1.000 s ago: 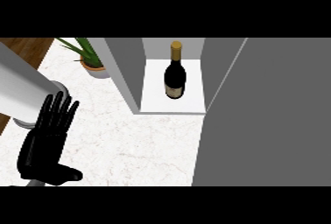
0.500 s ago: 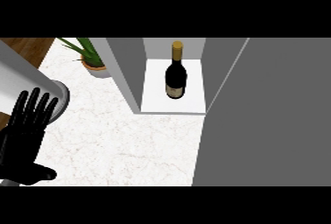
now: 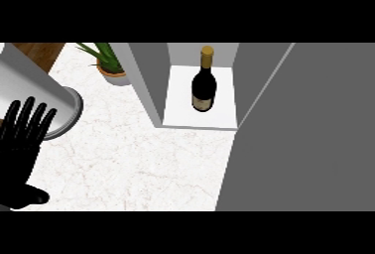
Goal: Pick up the wine, place it into the cabinet and close the cabinet
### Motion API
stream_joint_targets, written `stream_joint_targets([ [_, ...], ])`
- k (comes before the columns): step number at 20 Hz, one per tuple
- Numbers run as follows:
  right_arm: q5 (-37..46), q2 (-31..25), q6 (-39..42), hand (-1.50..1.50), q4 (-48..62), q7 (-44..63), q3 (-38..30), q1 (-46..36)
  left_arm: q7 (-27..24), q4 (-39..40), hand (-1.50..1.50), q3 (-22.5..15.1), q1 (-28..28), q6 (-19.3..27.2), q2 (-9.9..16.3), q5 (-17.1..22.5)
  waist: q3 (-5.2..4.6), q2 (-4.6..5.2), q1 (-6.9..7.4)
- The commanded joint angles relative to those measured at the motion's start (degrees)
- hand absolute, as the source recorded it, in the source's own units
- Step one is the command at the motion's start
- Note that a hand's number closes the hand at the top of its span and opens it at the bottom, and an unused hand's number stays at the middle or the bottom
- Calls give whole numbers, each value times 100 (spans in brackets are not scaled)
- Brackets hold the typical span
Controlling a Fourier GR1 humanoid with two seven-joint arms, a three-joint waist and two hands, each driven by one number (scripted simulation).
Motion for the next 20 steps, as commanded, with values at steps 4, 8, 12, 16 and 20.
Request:
stream_joint_targets([
  [4,-629,1291,-50,150,-238,915,420,-937,138,85,-150,53,-194,-213,96,134,-11,55,184],
  [8,-702,1883,-186,150,192,1421,210,-1606,115,165,-150,116,-75,-338,145,166,-19,32,276],
  [12,-626,2849,-322,150,1214,2020,118,-2878,124,365,-150,169,-182,-455,211,126,-14,15,220],
  [16,-528,3988,-544,150,2459,2658,-212,-4355,326,405,-150,273,-328,-325,290,212,6,-2,89],
  [20,-707,4534,-829,150,3805,2726,-620,-5530,154,468,-150,526,6,-621,341,314,29,-17,32],
])
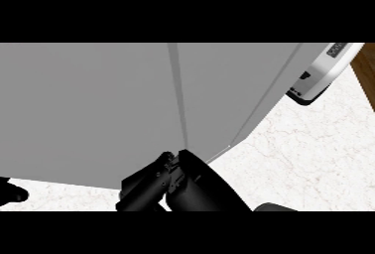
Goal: Pick up the wine, place it into the cabinet and close the cabinet
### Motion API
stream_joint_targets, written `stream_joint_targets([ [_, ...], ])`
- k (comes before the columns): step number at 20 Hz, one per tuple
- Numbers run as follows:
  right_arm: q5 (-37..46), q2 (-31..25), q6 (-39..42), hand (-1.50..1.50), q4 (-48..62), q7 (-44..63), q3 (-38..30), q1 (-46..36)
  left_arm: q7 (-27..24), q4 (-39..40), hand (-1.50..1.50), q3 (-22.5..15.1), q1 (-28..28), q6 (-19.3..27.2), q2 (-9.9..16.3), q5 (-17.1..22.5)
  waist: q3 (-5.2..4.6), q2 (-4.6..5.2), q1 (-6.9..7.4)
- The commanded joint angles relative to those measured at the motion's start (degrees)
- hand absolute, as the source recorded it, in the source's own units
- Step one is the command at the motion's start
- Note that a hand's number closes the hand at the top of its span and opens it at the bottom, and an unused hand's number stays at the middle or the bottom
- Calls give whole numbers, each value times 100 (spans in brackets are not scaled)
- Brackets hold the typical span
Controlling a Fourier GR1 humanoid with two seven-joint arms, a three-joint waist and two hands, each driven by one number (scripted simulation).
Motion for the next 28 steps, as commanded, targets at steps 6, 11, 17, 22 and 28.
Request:
stream_joint_targets([
  [6,-1096,633,12,150,2466,-628,-1136,-1795,-27,316,-150,335,-52,-294,12,-21,24,6,-185],
  [11,-1540,640,374,150,3237,-1266,-1421,-1702,-286,341,-150,337,171,-281,-281,-378,26,-3,-225],
  [17,-1573,642,494,150,4040,-1518,-1800,-1768,18,432,-150,589,86,-570,-138,-224,27,-11,-258],
  [22,-1306,387,995,150,4294,-1710,-1974,-1496,43,130,-150,614,151,-397,-295,-369,29,-17,-273],
  [28,-1349,208,1402,150,4859,-2201,-2347,-1644,424,273,-150,633,-201,-343,-265,-95,29,8,-245],
])
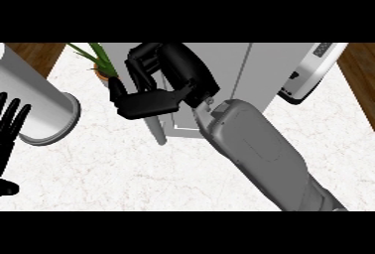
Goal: Pick up the wine, place it into the cabinet and close the cabinet
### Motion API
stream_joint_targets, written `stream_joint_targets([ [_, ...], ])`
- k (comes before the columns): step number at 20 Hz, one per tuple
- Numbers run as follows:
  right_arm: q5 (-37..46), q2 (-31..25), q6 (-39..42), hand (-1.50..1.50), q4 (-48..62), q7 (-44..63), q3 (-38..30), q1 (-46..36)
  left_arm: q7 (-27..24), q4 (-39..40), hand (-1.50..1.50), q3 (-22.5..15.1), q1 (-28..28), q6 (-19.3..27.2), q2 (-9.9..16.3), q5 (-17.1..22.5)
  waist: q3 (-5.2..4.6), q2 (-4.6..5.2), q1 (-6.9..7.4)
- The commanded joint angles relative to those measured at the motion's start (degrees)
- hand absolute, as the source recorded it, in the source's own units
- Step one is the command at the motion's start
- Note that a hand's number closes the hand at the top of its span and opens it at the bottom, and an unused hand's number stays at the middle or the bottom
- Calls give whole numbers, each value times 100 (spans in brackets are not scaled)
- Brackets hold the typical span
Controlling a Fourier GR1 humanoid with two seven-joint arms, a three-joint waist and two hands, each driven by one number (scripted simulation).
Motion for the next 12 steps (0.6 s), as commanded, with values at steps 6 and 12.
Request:
stream_joint_targets([
  [6,183,-616,371,150,998,-618,-564,172,-119,140,-150,-3,-1,-188,-54,-184,51,216,-34],
  [12,154,-597,451,150,1206,-553,-688,-112,5,96,-150,-55,-86,-236,-109,-87,49,212,-10],
])
